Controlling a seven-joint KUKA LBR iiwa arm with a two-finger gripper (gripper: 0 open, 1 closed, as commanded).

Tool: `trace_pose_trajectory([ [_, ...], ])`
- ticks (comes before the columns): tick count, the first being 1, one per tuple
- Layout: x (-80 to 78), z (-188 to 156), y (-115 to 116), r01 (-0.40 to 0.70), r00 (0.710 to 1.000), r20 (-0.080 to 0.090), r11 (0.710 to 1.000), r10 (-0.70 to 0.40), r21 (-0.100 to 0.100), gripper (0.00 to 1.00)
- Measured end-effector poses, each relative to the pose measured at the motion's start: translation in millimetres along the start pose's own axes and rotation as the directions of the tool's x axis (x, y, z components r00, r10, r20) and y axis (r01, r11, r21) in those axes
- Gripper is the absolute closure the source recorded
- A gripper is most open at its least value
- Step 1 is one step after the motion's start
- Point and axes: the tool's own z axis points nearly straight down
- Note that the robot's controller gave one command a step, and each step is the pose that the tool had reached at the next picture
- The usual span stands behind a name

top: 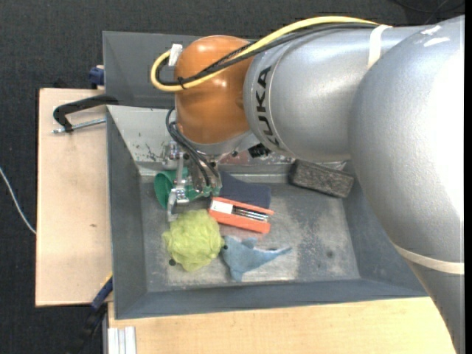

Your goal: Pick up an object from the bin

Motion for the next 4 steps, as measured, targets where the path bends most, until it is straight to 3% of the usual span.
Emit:
trace_pose_trajectory([
  [1, -2.0, -34.0, -1.2, -0.001, 1.000, 0.005, 1.000, 0.001, -0.001, 1.00],
  [2, -3.7, -32.0, 1.4, 0.009, 1.000, 0.002, 1.000, -0.009, -0.001, 1.00],
  [3, 9.3, -27.3, -4.3, 0.000, 1.000, -0.002, 1.000, 0.000, 0.001, 1.00],
  [4, 0.9, -55.9, -2.6, 0.008, 1.000, 0.000, 1.000, -0.008, 0.000, 1.00],
])
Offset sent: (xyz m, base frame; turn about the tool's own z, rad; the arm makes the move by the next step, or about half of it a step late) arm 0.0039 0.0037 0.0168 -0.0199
